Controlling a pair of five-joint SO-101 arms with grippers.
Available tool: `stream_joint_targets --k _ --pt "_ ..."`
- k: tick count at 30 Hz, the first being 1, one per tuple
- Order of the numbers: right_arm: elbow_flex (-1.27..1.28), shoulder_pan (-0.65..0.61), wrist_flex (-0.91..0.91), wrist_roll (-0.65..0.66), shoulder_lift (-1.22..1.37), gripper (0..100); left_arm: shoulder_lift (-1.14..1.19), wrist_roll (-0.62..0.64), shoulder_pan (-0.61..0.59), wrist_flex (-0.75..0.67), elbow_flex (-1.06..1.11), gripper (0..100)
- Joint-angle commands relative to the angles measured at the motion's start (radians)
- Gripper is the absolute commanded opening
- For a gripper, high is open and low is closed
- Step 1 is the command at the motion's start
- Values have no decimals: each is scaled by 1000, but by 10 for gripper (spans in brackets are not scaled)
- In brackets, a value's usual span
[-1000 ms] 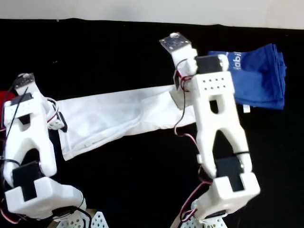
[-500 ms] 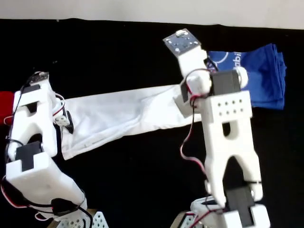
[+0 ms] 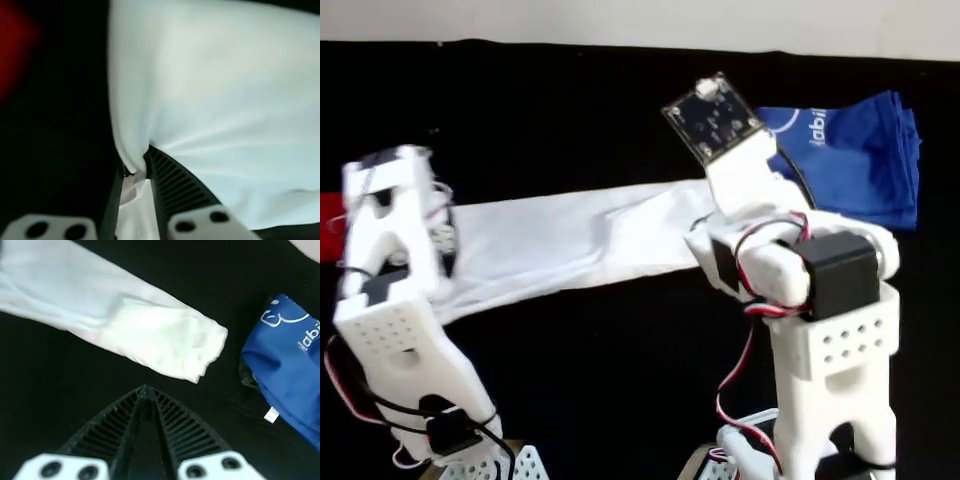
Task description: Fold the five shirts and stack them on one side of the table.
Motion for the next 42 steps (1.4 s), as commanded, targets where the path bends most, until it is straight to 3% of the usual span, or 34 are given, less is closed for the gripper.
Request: stream_joint_targets --k 1,5,9,12,15,21,25,32,42 --pt "79 -7 7 -11 -58 5 1 -58 -120 87 -191 8" --pt "182 -5 4 -11 -136 5 2 -100 -150 207 -344 8" --pt "390 41 -27 -11 -209 5 -5 -100 -101 301 -410 8" --pt "627 137 -148 -5 -262 5 -28 -91 -27 390 -450 8" --pt "888 239 -332 -3 -311 5 -127 -37 41 390 -427 8" --pt "1288 369 -575 -3 -430 5 -398 6 323 390 -236 8" --pt "1477 458 -673 -3 -549 5 -463 81 555 387 -232 8" --pt "1782 618 -791 -3 -757 5 -400 132 820 213 -255 8" --pt "1946 656 -769 -2 -1020 9 -142 132 946 -63 -257 8"
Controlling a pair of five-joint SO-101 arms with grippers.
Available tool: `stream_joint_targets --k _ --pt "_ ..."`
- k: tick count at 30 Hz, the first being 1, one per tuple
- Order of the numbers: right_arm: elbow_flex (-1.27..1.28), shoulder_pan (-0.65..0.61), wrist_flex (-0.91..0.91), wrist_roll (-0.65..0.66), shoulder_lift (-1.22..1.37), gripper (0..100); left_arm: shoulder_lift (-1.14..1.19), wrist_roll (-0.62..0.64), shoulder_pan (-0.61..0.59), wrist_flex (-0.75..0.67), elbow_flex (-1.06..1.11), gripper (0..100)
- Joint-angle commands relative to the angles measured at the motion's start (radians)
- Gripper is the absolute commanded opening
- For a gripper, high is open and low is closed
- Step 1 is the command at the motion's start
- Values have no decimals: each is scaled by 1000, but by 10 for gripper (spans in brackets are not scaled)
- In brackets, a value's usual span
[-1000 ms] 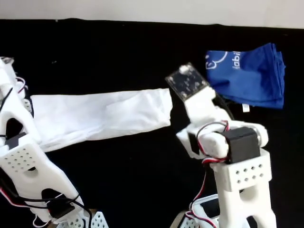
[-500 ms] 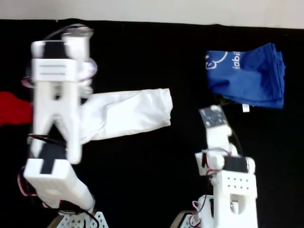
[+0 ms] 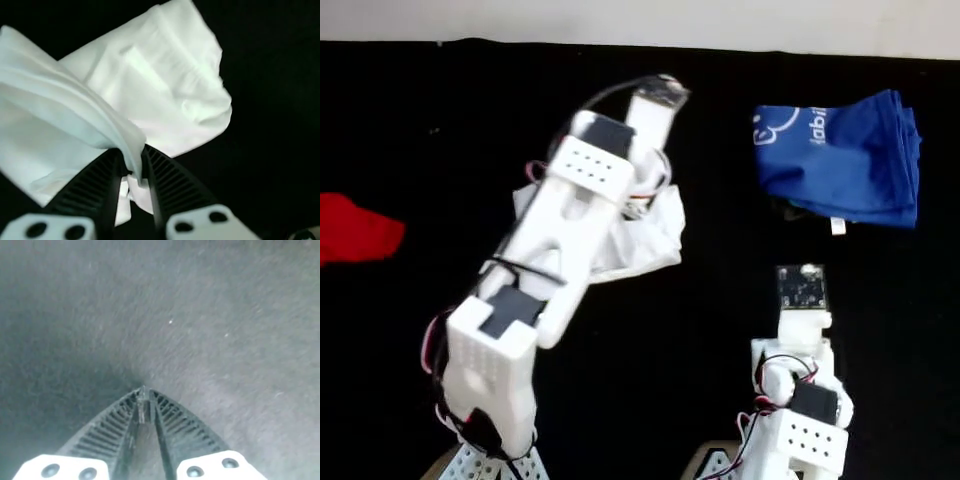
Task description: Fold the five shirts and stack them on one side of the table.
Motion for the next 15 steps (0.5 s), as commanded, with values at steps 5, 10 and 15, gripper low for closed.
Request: stream_joint_targets --k 5,10,15 --pt "117 13 45 0 -114 9 81 87 44 -127 -85 11" --pt "119 13 50 0 -124 9 166 129 44 -92 -265 39" --pt "119 13 50 0 -124 9 226 178 35 95 -467 174"
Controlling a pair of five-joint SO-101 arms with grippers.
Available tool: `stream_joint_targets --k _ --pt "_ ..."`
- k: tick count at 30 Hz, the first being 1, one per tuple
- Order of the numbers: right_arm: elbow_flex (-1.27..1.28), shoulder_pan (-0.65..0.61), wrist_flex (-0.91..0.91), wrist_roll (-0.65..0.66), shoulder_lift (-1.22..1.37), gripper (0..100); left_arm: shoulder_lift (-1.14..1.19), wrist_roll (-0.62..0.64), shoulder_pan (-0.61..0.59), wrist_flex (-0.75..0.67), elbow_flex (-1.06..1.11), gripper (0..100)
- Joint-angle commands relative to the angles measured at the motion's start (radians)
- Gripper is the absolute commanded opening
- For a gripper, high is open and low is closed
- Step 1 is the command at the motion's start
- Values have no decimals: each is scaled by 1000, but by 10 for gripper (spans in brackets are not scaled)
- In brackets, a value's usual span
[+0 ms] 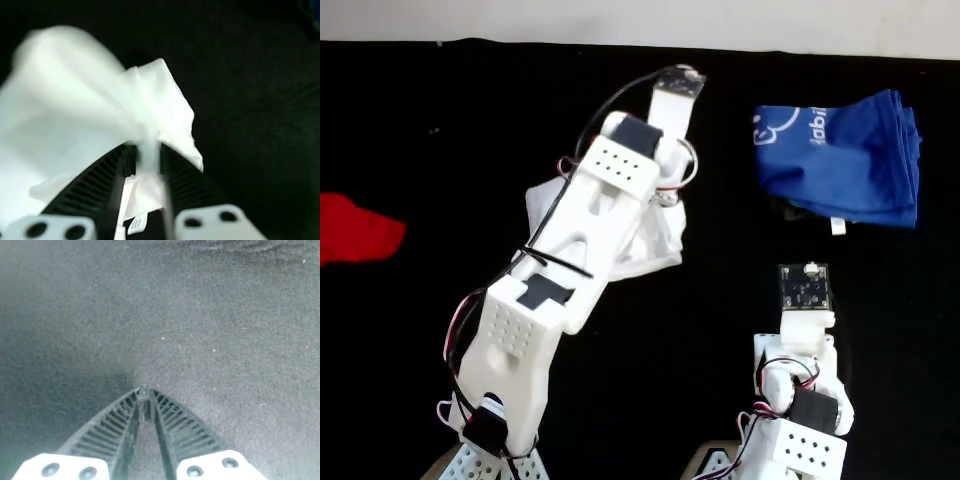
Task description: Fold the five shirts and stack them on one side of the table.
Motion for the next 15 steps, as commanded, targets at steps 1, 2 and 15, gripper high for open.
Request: stream_joint_targets --k 1,2,15 --pt "119 13 7 0 -7 9 1 25 -7 137 -182 174" --pt "119 13 7 0 -7 9 4 26 -18 173 -226 171" --pt "119 13 7 0 -8 9 10 20 -211 173 -67 10"
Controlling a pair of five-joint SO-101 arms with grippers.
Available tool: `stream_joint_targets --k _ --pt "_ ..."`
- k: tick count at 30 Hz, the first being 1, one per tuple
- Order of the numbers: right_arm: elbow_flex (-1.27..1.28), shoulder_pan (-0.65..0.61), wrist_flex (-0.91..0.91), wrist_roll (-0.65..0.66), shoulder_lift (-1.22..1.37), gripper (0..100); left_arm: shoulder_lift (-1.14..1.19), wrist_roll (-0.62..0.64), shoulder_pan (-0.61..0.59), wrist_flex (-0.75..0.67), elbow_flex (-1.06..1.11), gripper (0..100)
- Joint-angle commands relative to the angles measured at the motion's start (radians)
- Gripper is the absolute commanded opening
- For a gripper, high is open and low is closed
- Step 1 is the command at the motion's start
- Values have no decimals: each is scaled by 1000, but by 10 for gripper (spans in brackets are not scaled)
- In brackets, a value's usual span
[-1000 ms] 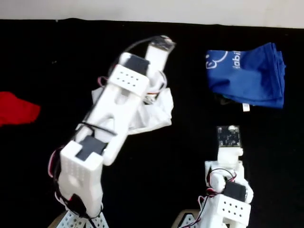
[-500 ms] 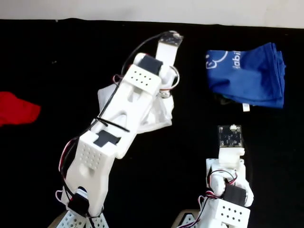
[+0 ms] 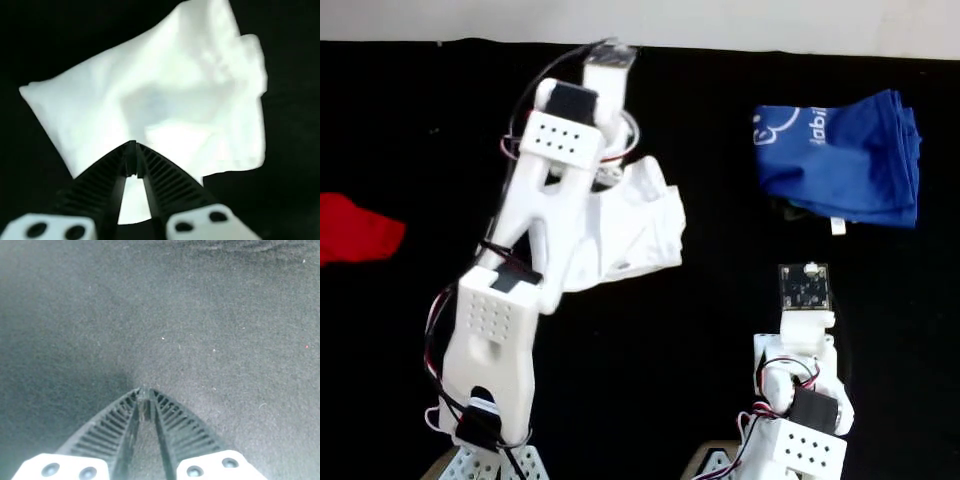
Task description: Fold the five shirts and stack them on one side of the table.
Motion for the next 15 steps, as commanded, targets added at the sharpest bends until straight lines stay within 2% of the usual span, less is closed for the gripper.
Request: stream_joint_targets --k 1,5,8,15 --pt "117 13 7 0 -8 9 -5 3 -15 -95 104 9" --pt "117 13 7 0 -8 9 -5 3 25 -190 240 9" --pt "117 13 7 0 -8 9 -15 9 90 -195 278 9" --pt "117 13 7 0 -10 9 -16 55 305 0 145 9"
